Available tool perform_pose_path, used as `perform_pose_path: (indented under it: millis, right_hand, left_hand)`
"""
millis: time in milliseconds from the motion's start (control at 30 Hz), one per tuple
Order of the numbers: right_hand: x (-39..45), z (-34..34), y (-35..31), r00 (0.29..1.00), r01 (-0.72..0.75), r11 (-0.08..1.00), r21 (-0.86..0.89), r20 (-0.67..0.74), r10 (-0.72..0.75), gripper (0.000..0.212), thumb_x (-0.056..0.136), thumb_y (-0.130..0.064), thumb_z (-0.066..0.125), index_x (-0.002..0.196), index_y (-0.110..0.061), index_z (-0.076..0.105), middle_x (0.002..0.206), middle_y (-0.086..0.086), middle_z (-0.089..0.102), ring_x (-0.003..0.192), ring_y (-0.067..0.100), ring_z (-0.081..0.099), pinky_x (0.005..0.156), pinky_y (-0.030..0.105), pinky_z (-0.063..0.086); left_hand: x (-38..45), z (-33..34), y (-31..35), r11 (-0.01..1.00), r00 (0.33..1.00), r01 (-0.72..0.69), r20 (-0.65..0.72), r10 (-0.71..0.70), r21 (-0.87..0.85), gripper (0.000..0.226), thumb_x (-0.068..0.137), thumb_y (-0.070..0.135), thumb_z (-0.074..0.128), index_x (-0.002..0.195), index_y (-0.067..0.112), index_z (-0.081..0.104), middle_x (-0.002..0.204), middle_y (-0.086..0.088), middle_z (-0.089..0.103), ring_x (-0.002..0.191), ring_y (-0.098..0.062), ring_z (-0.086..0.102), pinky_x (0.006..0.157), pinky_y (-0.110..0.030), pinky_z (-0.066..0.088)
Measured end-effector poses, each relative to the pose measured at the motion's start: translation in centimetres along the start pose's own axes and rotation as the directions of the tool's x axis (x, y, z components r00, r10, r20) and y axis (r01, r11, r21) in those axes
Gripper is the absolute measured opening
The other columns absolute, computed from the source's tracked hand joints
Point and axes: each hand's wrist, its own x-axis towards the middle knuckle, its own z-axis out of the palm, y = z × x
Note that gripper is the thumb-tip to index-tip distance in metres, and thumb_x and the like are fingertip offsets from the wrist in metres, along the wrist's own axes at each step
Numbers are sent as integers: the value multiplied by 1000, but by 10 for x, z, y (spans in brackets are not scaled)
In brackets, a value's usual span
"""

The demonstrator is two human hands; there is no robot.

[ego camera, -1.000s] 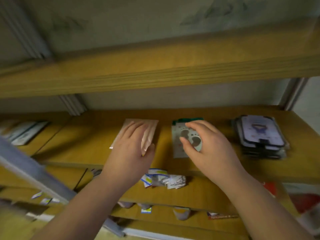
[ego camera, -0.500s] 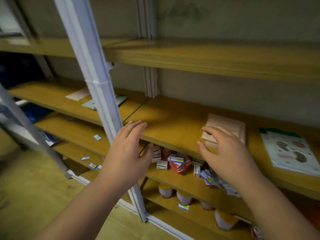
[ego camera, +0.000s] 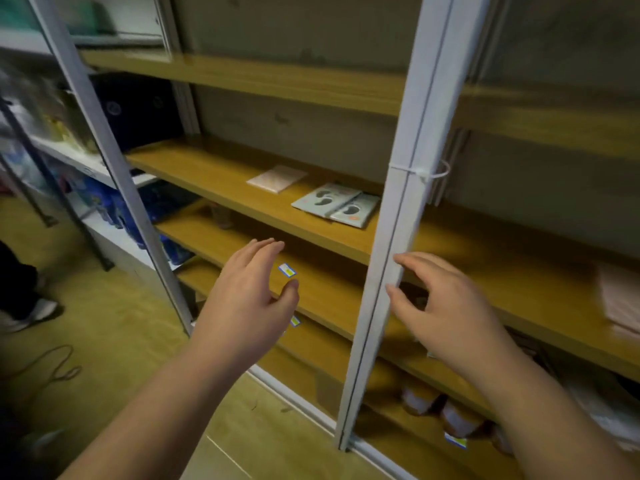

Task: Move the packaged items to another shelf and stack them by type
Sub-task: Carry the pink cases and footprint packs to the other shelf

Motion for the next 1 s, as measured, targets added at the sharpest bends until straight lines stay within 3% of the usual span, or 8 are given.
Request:
perform_pose_path:
  millis: [233, 333, 533, 733, 867, 1000]
  right_hand:
    - [48, 47, -39, 998, 42, 999, 23, 37, -42, 53, 94, -44, 59, 145, -31, 49, 146, -14, 51, 114, -16, 27, 89, 0, 14]
    - [71, 64, -48, 998, 60, 997, 45, 25, -61, 53, 93, -44, 59, 144, -31, 50, 145, -15, 52, 111, -19, 25, 84, -3, 15]
    - [133, 96, -55, 999, 38, 997, 74, -38, -36, 53, 92, -44, 60, 142, -27, 53, 144, -10, 54, 129, 8, 48, 97, 19, 32]
    - [194, 120, -55, 999, 15, 995, 102, -40, -11, 52, 92, -43, 58, 141, -23, 54, 144, -7, 55, 129, 10, 48, 97, 18, 30]
    - [218, 130, -55, 999, -16, 995, 103, -38, 20, 51, 90, -40, 60, 138, -20, 57, 141, -5, 57, 127, 12, 51, 96, 20, 33]
    - [229, 137, -47, 998, -55, 995, 80, -6, 56, 51, 91, -40, 60, 139, -21, 55, 141, -7, 56, 126, 10, 51, 100, 22, 35]
  left_hand:
    - [31, 0, -45, 1000, 1000, 4, 29, -4, -15, 63, 90, 44, 54, 149, 26, 41, 152, 10, 44, 146, -7, 26, 112, -28, 23]
    - [51, 3, -59, 1000, 1000, 3, 30, -3, -1, 62, 91, 43, 55, 150, 26, 41, 153, 10, 44, 146, -6, 25, 111, -27, 22]
    - [99, 5, -83, 998, 999, -21, 35, 18, 64, 64, 93, 44, 56, 151, 29, 36, 154, 13, 41, 146, -4, 23, 110, -23, 21]
    - [156, 9, -108, 996, 1000, -25, 2, 24, 89, 63, 93, 40, 61, 150, 29, 39, 153, 11, 42, 142, -4, 26, 111, -28, 35]
    - [183, 26, -120, 995, 998, -48, 33, 45, 92, 63, 93, 42, 60, 151, 30, 38, 153, 13, 42, 144, -5, 27, 107, -20, 21]
    - [210, 44, -137, 998, 994, -57, 92, 55, 21, 63, 92, 43, 60, 150, 31, 39, 152, 15, 41, 140, 2, 27, 105, -19, 23]
